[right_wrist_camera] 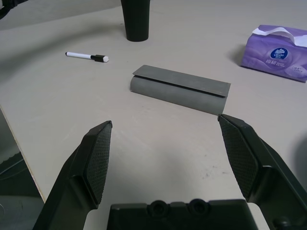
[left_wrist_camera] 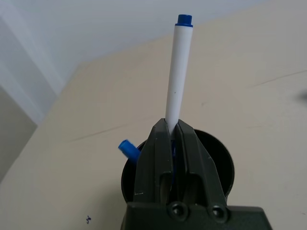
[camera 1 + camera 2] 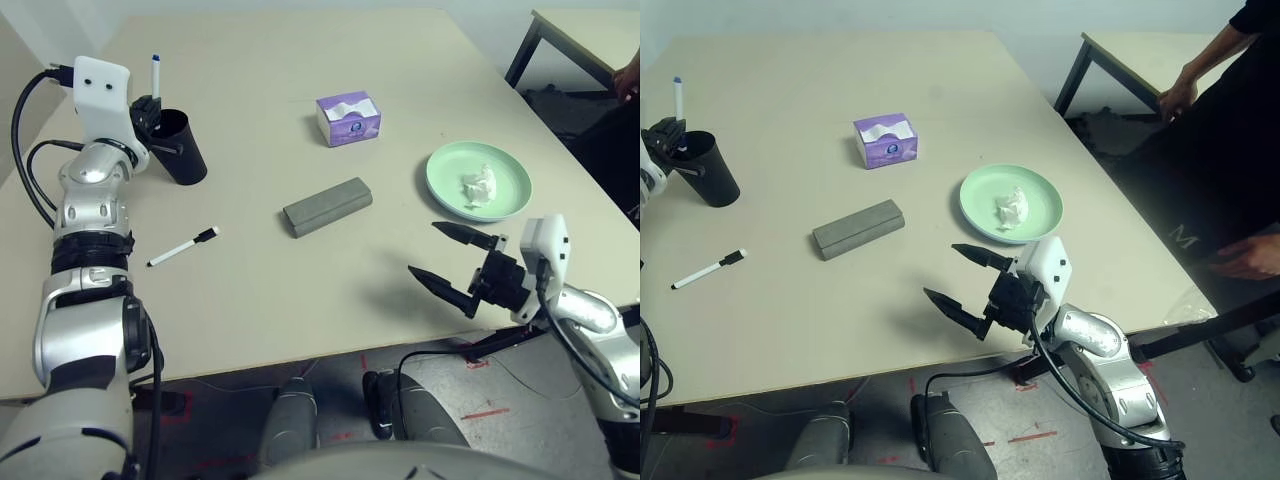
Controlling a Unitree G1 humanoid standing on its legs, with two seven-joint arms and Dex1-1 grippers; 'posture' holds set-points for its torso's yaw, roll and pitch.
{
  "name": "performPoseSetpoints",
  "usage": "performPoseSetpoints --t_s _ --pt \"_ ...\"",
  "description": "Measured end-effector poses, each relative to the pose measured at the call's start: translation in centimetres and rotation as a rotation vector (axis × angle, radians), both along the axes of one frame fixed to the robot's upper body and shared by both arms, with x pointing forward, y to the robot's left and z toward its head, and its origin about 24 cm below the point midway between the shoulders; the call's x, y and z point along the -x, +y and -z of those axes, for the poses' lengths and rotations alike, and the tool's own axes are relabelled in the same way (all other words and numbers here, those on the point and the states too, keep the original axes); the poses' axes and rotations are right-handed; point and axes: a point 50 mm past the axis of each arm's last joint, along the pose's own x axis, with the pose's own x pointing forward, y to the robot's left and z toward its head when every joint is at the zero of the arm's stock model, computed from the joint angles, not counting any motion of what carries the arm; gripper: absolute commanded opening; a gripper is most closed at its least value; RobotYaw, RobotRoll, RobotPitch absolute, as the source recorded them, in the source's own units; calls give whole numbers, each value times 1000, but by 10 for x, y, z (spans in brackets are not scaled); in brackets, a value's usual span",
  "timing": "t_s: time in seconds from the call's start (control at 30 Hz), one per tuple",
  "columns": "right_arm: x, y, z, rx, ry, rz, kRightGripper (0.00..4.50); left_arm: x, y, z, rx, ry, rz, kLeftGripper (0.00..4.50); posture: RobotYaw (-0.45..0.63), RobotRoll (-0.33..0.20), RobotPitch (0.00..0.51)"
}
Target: Organize and tidy the items on the table.
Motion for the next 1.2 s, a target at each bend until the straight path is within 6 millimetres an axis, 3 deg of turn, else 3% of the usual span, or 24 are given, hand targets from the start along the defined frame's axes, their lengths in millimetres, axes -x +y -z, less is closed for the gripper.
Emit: performPoseSetpoints --t_s 0.03,0.4,0.43,0.6,0.67,0.77,0.87,1.0,1.2 --pt "0 0 0 0 0 0 4500 -1 -1 2 16 -2 1 656 -60 0 163" --pt "0 -1 0 12 2 -2 4500 0 0 6 114 -39 3 4306 -53 0 159" --pt "0 -1 0 12 2 -2 4500 1 0 4 117 -51 14 4467 -53 0 159" --pt "-1 -2 0 12 4 -1 4500 6 -17 -28 83 -150 182 4467 -57 0 157" --pt "-1 -2 0 12 4 -1 4500 14 -35 -48 12 -151 347 4467 -57 0 157" --pt "-1 -2 0 13 4 0 4500 32 -60 -66 -173 3 573 4467 -53 0 156" --pt "0 -2 0 18 6 -7 4500 52 -73 -61 -354 305 718 4467 -53 0 156" --pt "0 -2 0 31 1 -24 4500 73 -56 -43 -505 700 715 4467 -51 0 161" --pt "0 0 0 40 -6 -40 4500 79 -28 -37 -591 919 625 4467 -50 0 162"
